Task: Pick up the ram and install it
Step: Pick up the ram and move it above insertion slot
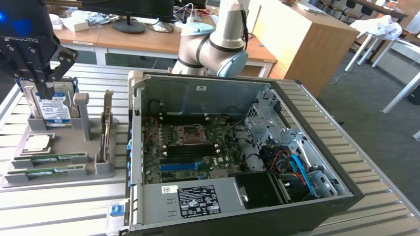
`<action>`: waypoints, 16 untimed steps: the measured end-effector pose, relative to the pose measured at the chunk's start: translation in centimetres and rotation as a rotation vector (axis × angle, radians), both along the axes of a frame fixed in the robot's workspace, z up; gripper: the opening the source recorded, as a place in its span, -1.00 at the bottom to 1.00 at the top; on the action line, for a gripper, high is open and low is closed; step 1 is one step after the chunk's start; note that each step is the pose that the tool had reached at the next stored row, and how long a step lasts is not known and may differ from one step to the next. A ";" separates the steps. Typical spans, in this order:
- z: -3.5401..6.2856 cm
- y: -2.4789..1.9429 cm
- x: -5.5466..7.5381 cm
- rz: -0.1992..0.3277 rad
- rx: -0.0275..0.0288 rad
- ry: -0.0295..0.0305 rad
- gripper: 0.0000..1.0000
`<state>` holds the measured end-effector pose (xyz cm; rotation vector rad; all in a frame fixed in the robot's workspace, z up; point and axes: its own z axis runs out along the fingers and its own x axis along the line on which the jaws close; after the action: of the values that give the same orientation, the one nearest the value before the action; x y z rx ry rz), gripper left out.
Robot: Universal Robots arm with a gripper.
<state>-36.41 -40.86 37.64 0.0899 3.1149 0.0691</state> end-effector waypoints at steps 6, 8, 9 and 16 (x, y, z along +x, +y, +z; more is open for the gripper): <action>0.00 0.00 0.0 0.031 0.0000 0.0000 -0.80; 0.00 0.00 0.0 0.044 0.0000 0.0000 -0.80; 0.00 0.00 0.0 0.050 0.0000 0.0000 -0.80; 0.00 0.00 0.0 0.095 0.0000 0.0000 -0.80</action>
<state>-36.41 -40.86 37.64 -0.0589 3.1177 0.0710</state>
